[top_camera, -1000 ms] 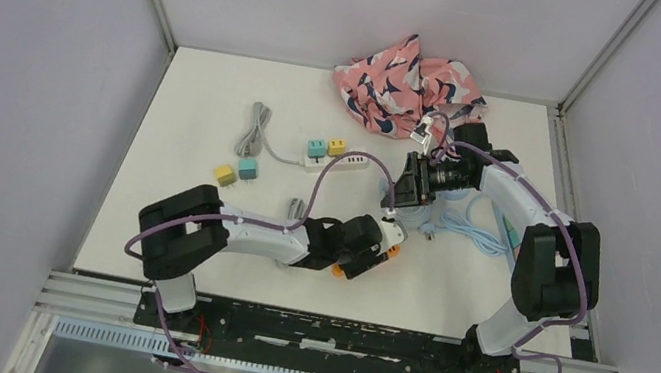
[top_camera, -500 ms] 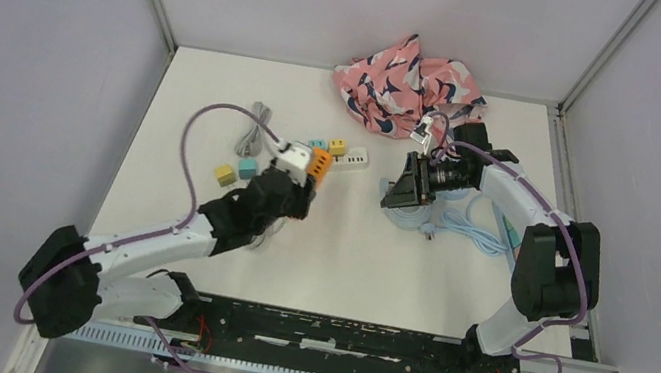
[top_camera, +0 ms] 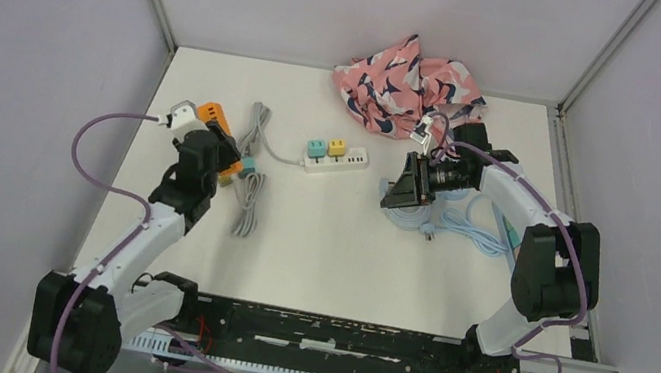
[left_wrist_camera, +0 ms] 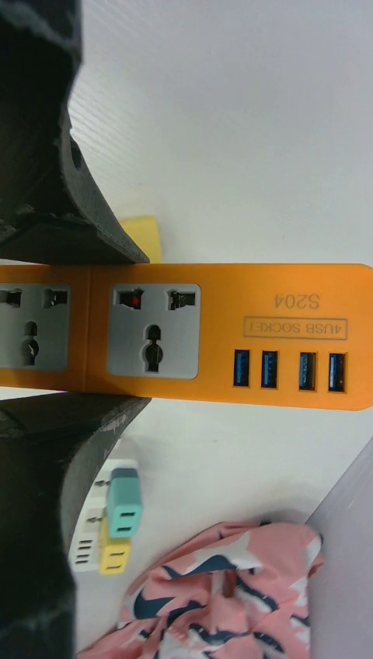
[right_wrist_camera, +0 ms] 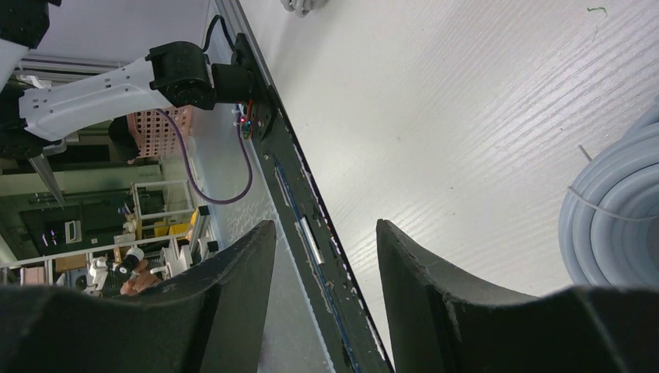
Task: Pull the plug off the socket
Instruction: Pick up the socket from the center of the board, then place the socket at the center of the board.
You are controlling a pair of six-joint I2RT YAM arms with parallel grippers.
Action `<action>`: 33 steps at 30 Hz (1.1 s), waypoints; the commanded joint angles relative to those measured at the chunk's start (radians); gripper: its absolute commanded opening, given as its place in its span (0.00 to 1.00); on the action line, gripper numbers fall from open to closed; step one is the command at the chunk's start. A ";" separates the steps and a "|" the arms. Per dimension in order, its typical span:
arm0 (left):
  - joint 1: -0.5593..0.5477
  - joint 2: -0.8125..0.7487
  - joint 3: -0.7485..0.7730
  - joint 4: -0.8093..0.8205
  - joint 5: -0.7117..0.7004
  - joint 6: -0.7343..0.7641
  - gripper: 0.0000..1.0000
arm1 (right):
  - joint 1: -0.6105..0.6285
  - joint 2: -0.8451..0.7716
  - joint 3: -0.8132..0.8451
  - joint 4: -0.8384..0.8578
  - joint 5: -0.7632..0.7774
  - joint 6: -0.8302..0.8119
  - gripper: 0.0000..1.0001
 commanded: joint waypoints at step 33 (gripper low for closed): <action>0.377 0.969 0.732 -0.287 0.143 -0.309 0.03 | -0.005 -0.063 0.027 0.029 -0.033 0.009 0.57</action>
